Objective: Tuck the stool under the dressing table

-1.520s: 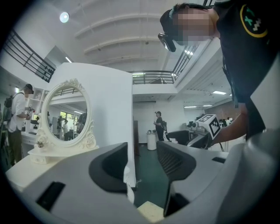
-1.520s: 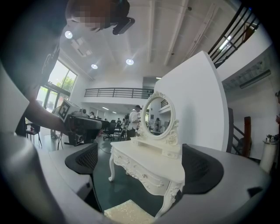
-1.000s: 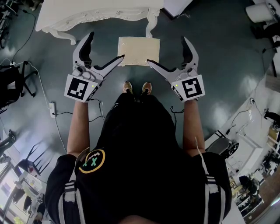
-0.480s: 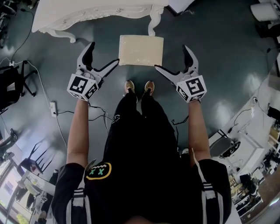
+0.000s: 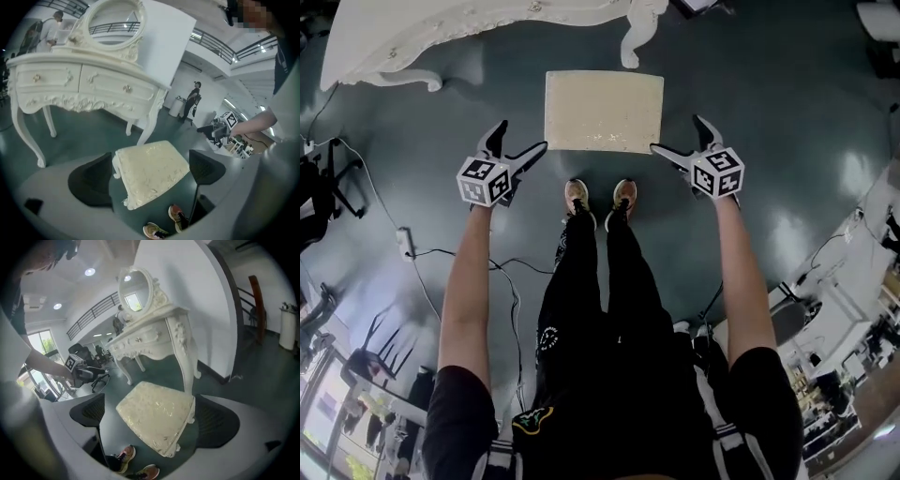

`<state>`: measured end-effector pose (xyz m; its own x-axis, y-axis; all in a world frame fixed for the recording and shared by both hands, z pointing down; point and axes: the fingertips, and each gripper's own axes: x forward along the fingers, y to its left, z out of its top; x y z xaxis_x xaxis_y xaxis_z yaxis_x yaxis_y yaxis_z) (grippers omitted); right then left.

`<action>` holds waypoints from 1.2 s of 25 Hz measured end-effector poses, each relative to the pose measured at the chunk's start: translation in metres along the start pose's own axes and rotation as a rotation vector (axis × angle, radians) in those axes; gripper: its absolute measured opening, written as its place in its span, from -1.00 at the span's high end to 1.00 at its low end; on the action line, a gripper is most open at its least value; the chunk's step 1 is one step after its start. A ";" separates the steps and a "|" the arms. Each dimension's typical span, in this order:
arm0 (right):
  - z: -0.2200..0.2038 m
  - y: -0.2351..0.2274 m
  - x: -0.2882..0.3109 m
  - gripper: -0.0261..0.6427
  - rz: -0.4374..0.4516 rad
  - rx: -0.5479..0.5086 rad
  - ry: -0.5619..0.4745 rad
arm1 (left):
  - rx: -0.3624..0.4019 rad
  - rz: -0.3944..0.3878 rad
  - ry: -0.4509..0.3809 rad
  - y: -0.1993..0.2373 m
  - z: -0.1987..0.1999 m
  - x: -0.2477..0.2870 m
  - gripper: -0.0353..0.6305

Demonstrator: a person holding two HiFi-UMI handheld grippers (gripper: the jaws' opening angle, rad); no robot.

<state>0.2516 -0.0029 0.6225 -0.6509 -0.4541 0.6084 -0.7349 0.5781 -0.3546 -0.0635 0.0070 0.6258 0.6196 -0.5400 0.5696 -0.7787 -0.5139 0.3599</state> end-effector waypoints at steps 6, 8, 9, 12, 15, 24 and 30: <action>-0.090 -0.056 0.092 -0.87 0.025 0.139 0.128 | -0.115 -0.024 0.140 0.053 -0.079 0.084 -0.61; -0.108 -0.068 0.114 -0.87 0.027 0.183 0.146 | -0.153 -0.028 0.156 0.065 -0.092 0.104 -0.61; -0.113 -0.071 0.124 -0.87 0.029 0.201 0.151 | -0.169 -0.029 0.165 0.070 -0.097 0.112 -0.61; -0.122 -0.077 0.141 -0.87 0.038 0.233 0.166 | -0.197 -0.035 0.202 0.077 -0.110 0.132 -0.61; -0.126 -0.083 0.149 -0.87 0.046 0.250 0.184 | -0.220 -0.041 0.233 0.076 -0.114 0.148 -0.61; -0.126 -0.073 0.156 -0.87 0.073 0.317 0.167 | -0.206 -0.088 0.276 0.045 -0.120 0.176 -0.62; -0.122 -0.073 0.165 -0.88 0.048 0.356 0.137 | -0.233 -0.107 0.268 0.052 -0.120 0.177 -0.63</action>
<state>0.2208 -0.0375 0.8355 -0.6723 -0.3234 0.6659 -0.7401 0.3139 -0.5947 -0.0057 -0.0354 0.8342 0.6750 -0.2815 0.6820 -0.7315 -0.3757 0.5689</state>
